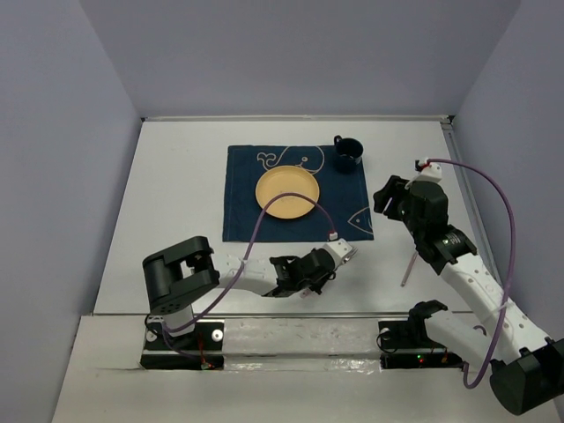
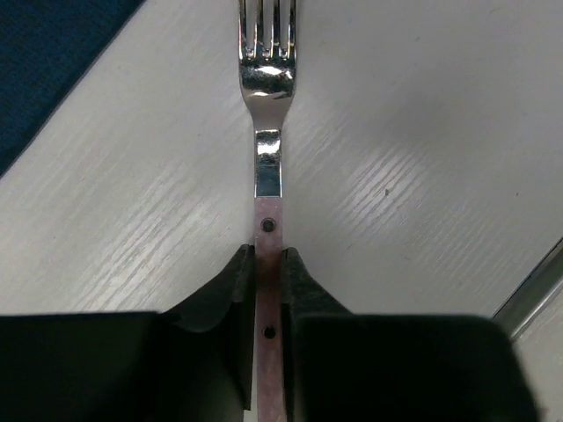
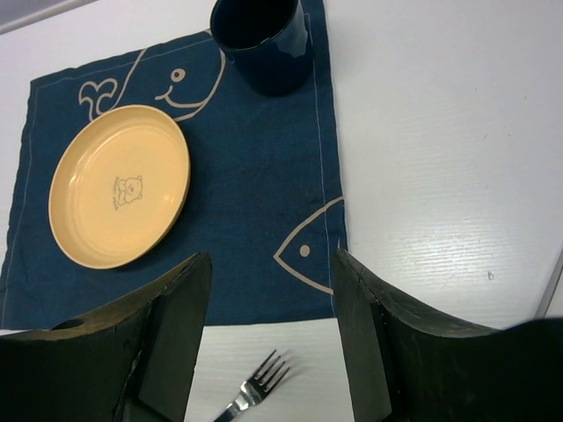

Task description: Set the dinner table for one person

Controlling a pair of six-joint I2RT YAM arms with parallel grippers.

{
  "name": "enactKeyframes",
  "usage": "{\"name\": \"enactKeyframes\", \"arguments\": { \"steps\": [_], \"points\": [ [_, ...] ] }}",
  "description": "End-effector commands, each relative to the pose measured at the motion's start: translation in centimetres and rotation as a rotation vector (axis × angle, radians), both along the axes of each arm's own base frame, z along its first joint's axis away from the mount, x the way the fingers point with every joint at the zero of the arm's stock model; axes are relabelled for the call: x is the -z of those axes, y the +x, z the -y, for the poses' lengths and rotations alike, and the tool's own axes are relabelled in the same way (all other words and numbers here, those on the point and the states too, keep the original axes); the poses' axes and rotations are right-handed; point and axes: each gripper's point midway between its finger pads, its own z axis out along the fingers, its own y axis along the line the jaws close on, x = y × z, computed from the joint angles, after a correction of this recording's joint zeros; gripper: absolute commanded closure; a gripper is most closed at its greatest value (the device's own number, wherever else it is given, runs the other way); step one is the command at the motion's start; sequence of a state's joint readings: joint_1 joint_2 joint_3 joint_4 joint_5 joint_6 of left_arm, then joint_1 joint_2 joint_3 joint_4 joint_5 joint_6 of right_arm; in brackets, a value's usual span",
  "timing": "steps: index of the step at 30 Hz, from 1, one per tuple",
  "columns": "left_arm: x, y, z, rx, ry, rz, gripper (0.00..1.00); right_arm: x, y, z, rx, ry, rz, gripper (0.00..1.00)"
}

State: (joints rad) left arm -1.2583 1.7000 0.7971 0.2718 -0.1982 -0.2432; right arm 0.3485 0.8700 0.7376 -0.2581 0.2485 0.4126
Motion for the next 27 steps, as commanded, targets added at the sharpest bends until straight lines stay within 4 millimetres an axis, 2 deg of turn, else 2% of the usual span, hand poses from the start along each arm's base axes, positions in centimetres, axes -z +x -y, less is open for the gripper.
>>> {"name": "enactKeyframes", "arguments": {
  "steps": [1,3,4,6,8,9,11,12,13,14,15,16,17,18,20,21,23,24,27],
  "points": [
    [-0.7,0.5,0.6,-0.012,0.007,0.039,0.94,-2.1,0.5,-0.6,-0.015,0.034,0.079,0.38],
    [-1.1,0.7,0.6,-0.024,0.003,0.055,0.95,-2.1,0.5,-0.6,-0.017,0.035,0.078,0.38],
    [-1.5,1.0,0.5,-0.033,-0.002,0.065,1.0,-2.2,0.4,-0.6,-0.015,0.036,0.083,0.38],
    [-2.5,1.6,0.1,-0.069,-0.006,0.093,1.0,-2.3,0.4,-0.6,-0.02,0.038,0.085,0.38],
    [-5.4,2.5,0.0,-0.113,-0.084,0.105,1.0,-2.4,0.2,-0.8,-0.03,0.042,0.09,0.38],
    [-7.8,3.9,-0.7,-0.159,-0.144,0.12,1.0,-2.4,0.2,-0.8,-0.033,0.043,0.088,0.38],
    [-9.9,5.9,-2.2,-0.24,-0.192,0.134,1.0,-2.3,0.2,-0.9,-0.036,0.045,0.088,0.38],
    [-11.7,6.9,-3.1,-0.281,-0.234,0.149,1.0,-2.3,0.1,-1.0,-0.041,0.049,0.088,0.38],
    [-12.5,8.0,-4.1,-0.319,-0.248,0.156,1.0,-2.3,0.2,-1.0,-0.044,0.051,0.089,0.38],
    [-13.8,11.6,-7.3,-0.445,-0.274,0.168,1.0,-2.4,0.1,-1.3,-0.055,0.056,0.094,0.38],
    [-14.4,11.5,-7.1,-0.444,-0.3,0.156,1.0,-2.3,0.1,-1.4,-0.064,0.06,0.09,0.38],
    [-15.2,12.5,-7.9,-0.476,-0.333,0.148,1.0,-2.3,0.2,-1.5,-0.068,0.061,0.089,0.38],
    [-16.1,14.9,-9.9,-0.547,-0.368,0.156,1.0,-2.3,0.2,-1.7,-0.074,0.063,0.088,0.38],
    [-17.0,15.7,-10.4,-0.567,-0.403,0.149,1.0,-2.1,0.2,-1.7,-0.077,0.062,0.082,0.38],
    [-17.3,17.6,-12.1,-0.635,-0.387,0.165,1.0,-2.2,0.2,-1.8,-0.082,0.062,0.085,0.38],
    [-17.1,19.2,-13.9,-0.705,-0.338,0.18,1.0,-2.1,0.0,-1.8,-0.086,0.063,0.086,0.38],
    [-16.5,20.7,-15.7,-0.766,-0.295,0.188,1.0,-2.1,-0.1,-1.8,-0.088,0.064,0.087,0.38],
    [-15.9,22.1,-17.3,-0.817,-0.275,0.185,1.0,-2.1,-0.1,-1.8,-0.089,0.066,0.09,0.38],
    [-15.1,24.5,-19.0,-0.856,-0.278,0.15,1.0,-2.0,-0.2,-1.9,-0.095,0.064,0.09,0.38]
  ]
}}
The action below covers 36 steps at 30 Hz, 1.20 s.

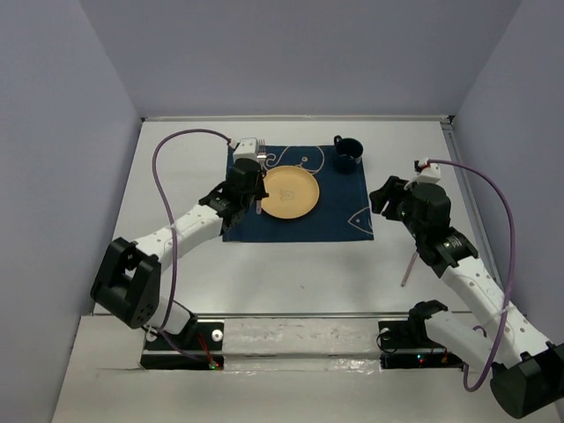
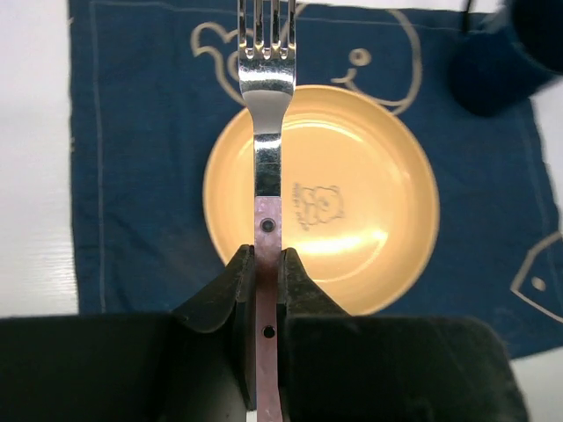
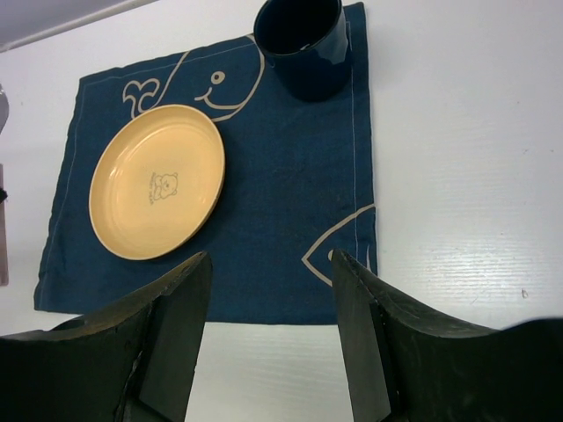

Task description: Set the dinner table for one person

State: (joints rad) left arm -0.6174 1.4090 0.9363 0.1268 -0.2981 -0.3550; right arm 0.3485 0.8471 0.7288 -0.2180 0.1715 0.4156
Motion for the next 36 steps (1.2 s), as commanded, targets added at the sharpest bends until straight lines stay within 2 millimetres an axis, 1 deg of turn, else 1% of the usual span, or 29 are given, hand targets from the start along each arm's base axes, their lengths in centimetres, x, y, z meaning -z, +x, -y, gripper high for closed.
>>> {"name": "enactKeyframes", "arguments": {
  "steps": [1,3,4,6,8,10,15,17,24,28,32,34,35,36],
  "points": [
    [1.2,3.3,-2.6,-0.085,0.007,-0.053,1.0,-0.8,-0.1,-0.5,-0.024,0.018,0.045,0.38],
    [2.2,3.8,-3.4,-0.114,0.037,-0.072,1.0,-0.8,-0.2,-0.5,-0.026,0.019,0.048,0.38],
    [3.1,4.2,-3.8,-0.127,0.049,-0.089,1.0,-0.7,-0.2,-0.5,-0.026,0.018,0.047,0.38],
    [4.5,4.4,-4.4,-0.146,0.075,-0.114,1.0,-0.9,-0.4,-0.5,-0.034,0.022,0.053,0.38],
    [5.3,4.5,-4.8,-0.158,0.099,-0.128,1.0,-0.9,-0.4,-0.5,-0.034,0.023,0.055,0.38],
    [6.7,4.5,-5.1,-0.162,0.116,-0.153,1.0,-0.9,-0.5,-0.6,-0.038,0.025,0.054,0.38],
    [8.5,4.9,-5.2,-0.161,0.139,-0.18,1.0,-0.7,-0.4,-0.8,-0.046,0.026,0.046,0.38],
    [8.7,5.1,-5.2,-0.158,0.146,-0.181,1.0,-0.7,-0.4,-0.8,-0.046,0.028,0.047,0.38],
    [10.7,5.0,-5.3,-0.16,0.161,-0.216,1.0,-0.6,-0.4,-0.8,-0.046,0.025,0.043,0.38],
    [10.8,5.5,-5.8,-0.176,0.16,-0.214,1.0,-0.5,-0.4,-1.0,-0.054,0.024,0.039,0.39],
    [11.2,5.7,-5.7,-0.17,0.171,-0.22,1.0,-0.4,-0.4,-1.0,-0.056,0.024,0.038,0.39],
    [11.6,5.6,-5.7,-0.166,0.179,-0.228,0.97,-0.4,-0.4,-1.0,-0.056,0.024,0.036,0.39],
    [11.8,5.6,-5.7,-0.166,0.178,-0.232,0.94,-0.4,-0.4,-1.0,-0.057,0.025,0.038,0.39],
    [11.8,5.6,-5.7,-0.166,0.176,-0.233,0.89,-0.4,-0.4,-1.0,-0.056,0.024,0.036,0.39]
  ]
}}
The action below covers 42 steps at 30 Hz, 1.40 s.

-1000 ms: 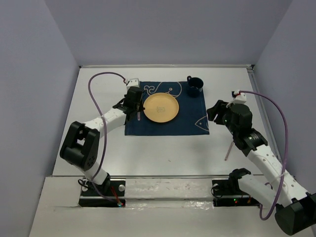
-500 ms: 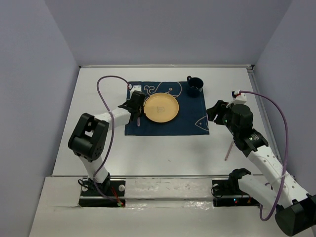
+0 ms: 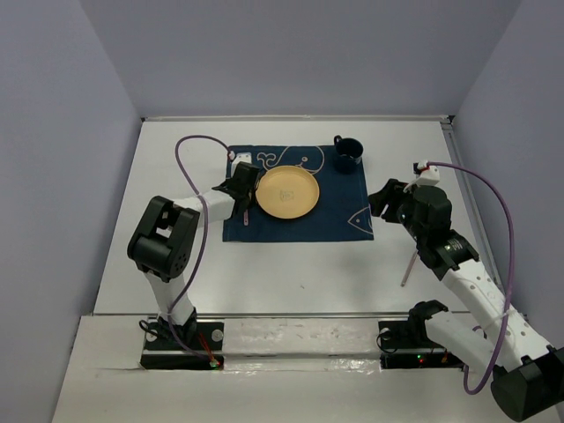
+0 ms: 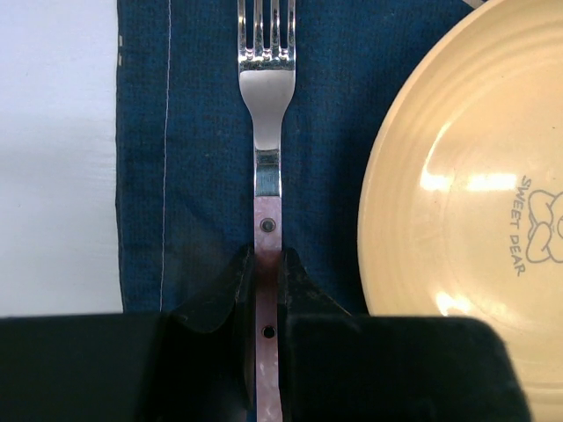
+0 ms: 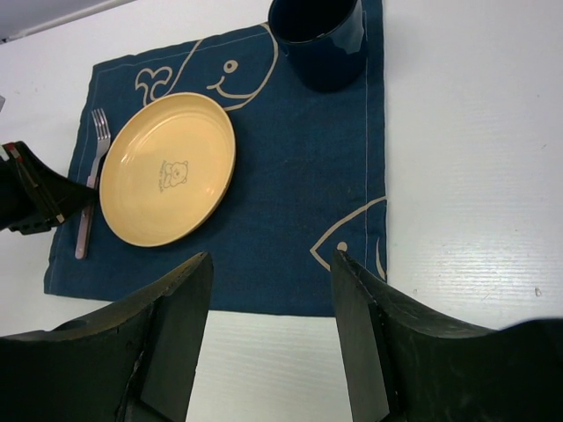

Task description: Set the dinner table for one person

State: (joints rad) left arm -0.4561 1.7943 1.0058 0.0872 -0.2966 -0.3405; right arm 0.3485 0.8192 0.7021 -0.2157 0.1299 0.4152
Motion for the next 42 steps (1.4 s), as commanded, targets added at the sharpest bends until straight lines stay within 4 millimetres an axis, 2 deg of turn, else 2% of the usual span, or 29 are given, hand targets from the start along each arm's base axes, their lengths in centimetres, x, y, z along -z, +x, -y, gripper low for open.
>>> {"name": "enactKeyframes", "arguments": {
  "steps": [1,3,4,5,8,12,13,15,17,18,19,21,22,24,25,27,28,30,34,35,37,39,42],
  "points": [
    [-1.9,2.0,0.3,-0.01,-0.009,0.071,0.87,-0.8,0.3,-0.4,-0.015,0.009,0.038,0.39],
    [-1.7,1.9,0.0,-0.017,-0.003,0.068,0.83,-0.8,0.3,-0.4,-0.015,0.009,0.041,0.39],
    [-1.8,1.9,0.0,-0.018,-0.001,0.07,0.75,-0.8,0.2,-0.3,-0.011,0.007,0.042,0.39],
    [-1.7,1.8,0.0,-0.017,-0.001,0.067,0.73,-0.8,0.2,-0.3,-0.01,0.006,0.042,0.39],
    [-1.9,1.6,-0.1,-0.021,0.0,0.061,0.56,-0.8,0.2,0.0,0.0,0.002,0.045,0.39],
    [-3.6,1.6,-0.6,-0.048,-0.006,0.094,0.35,-0.5,0.3,0.3,0.02,-0.007,0.042,0.39],
    [-4.9,1.6,-0.5,-0.05,-0.02,0.121,0.27,-0.4,0.3,0.6,0.033,-0.012,0.039,0.39],
    [-6.6,1.4,-0.4,-0.052,-0.051,0.151,0.19,-0.2,0.4,0.8,0.048,-0.022,0.029,0.39],
    [-11.8,0.9,0.3,-0.028,-0.134,0.248,0.1,0.2,0.5,1.2,0.072,-0.032,0.017,0.39],
    [-11.8,0.8,0.5,-0.019,-0.135,0.242,0.1,0.2,0.5,1.2,0.072,-0.033,0.014,0.39],
    [-15.0,0.2,0.7,-0.009,-0.169,0.306,0.06,0.6,0.6,1.5,0.085,-0.042,0.0,0.39],
    [-17.8,-1.4,1.7,0.046,-0.216,0.347,0.02,1.1,0.7,1.8,0.107,-0.052,-0.019,0.39],
    [-21.0,-2.7,1.9,0.075,-0.256,0.41,0.01,1.7,0.7,2.2,0.132,-0.061,-0.042,0.39],
    [-23.5,-4.9,2.9,0.15,-0.301,0.448,0.01,2.5,0.5,2.7,0.164,-0.064,-0.072,0.39],
    [-26.2,-6.9,3.6,0.204,-0.343,0.505,0.01,2.9,0.5,3.1,0.202,-0.056,-0.088,0.4],
    [-27.2,-9.3,4.3,0.288,-0.364,0.503,0.01,4.8,-0.3,4.0,0.257,-0.069,-0.161,0.46],
    [-28.4,-10.8,4.0,0.325,-0.392,0.534,0.01,5.9,-1.1,5.0,0.326,-0.066,-0.211,0.53],
    [-29.1,-13.0,3.6,0.383,-0.409,0.557,0.01,7.9,-2.5,5.8,0.394,-0.048,-0.292,0.57],
    [-28.8,-15.5,3.5,0.478,-0.42,0.566,0.01,10.0,-4.3,5.7,0.431,0.012,-0.393,0.58],
    [-28.4,-16.5,3.6,0.514,-0.432,0.568,0.01,10.6,-5.0,5.2,0.435,0.057,-0.438,0.58],
    [-27.5,-17.8,3.5,0.567,-0.429,0.581,0.01,11.3,-5.3,5.6,0.485,0.106,-0.478,0.57],
    [-27.0,-18.6,3.7,0.609,-0.437,0.593,0.01,12.0,-5.9,6.6,0.541,0.107,-0.521,0.55],
    [-26.0,-19.4,3.2,0.63,-0.423,0.61,0.01,13.1,-6.3,9.9,0.679,0.1,-0.578,0.54]
  ]
}}
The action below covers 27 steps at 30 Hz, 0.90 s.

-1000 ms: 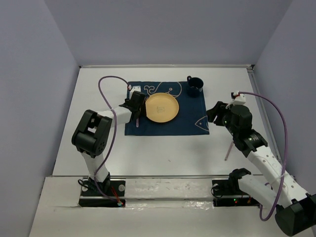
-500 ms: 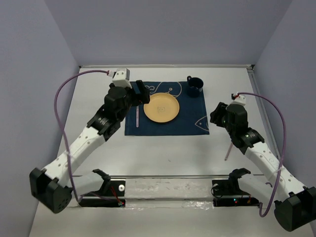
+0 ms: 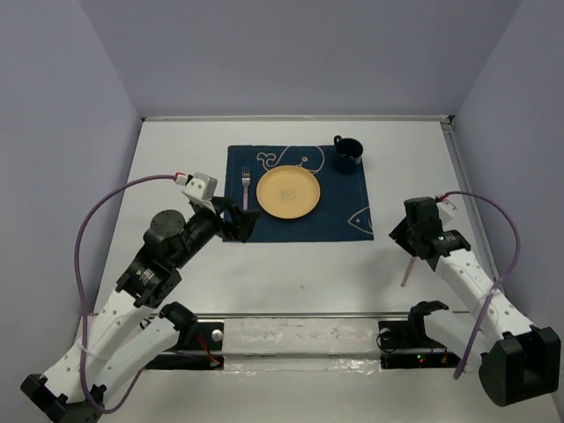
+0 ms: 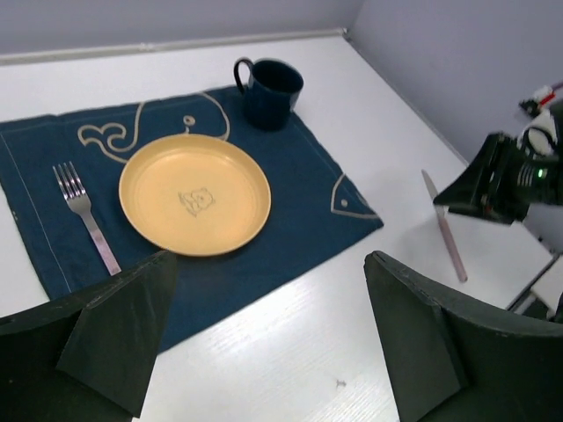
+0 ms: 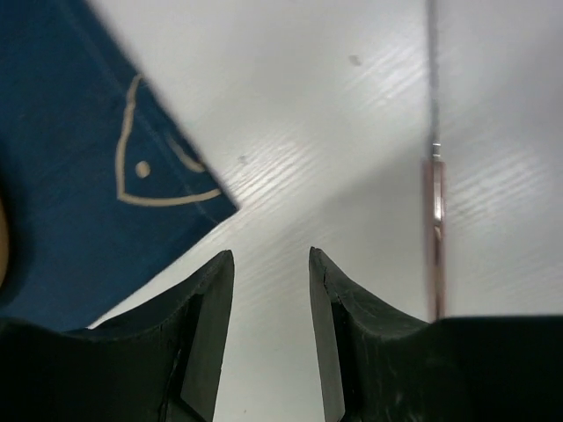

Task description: Set the dinner table for one person

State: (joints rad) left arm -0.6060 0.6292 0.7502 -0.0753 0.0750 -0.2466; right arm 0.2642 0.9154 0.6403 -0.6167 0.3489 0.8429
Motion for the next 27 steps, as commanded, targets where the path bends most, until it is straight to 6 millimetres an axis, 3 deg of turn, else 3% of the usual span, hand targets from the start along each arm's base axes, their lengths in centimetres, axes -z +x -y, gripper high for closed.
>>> {"name": "enactKeyframes", "arguments": {
  "steps": [1,4,11,15,16,19,23,27],
  "points": [
    [0.2,-1.8,0.4,0.094,0.026,0.065,0.01,1.9,-1.6,5.4,0.247,-0.005,-0.126,0.54],
    [-1.3,-3.3,0.3,0.105,0.004,0.123,0.01,2.9,-2.4,8.1,0.321,-0.054,-0.183,0.54],
    [-2.5,-4.2,-1.4,0.031,-0.028,0.16,0.01,5.4,-2.5,8.5,0.329,-0.04,-0.332,0.56],
    [-2.8,-4.5,-1.4,0.034,-0.034,0.167,0.01,6.9,-2.3,8.0,0.3,-0.025,-0.397,0.68],
    [-2.7,-4.5,-1.4,0.035,-0.035,0.165,0.01,7.2,-2.1,8.0,0.285,-0.028,-0.417,0.76],
    [-2.5,-4.5,-1.1,0.045,-0.03,0.16,0.01,7.2,-1.6,8.3,0.257,-0.055,-0.434,0.88],
    [-2.3,-4.4,-0.9,0.05,-0.024,0.151,0.01,6.3,-0.5,8.3,0.217,-0.08,-0.406,0.91],
    [-2.2,-4.2,-1.0,0.042,-0.021,0.149,0.01,7.2,0.8,7.8,0.164,-0.093,-0.427,0.98]
  ]
}}
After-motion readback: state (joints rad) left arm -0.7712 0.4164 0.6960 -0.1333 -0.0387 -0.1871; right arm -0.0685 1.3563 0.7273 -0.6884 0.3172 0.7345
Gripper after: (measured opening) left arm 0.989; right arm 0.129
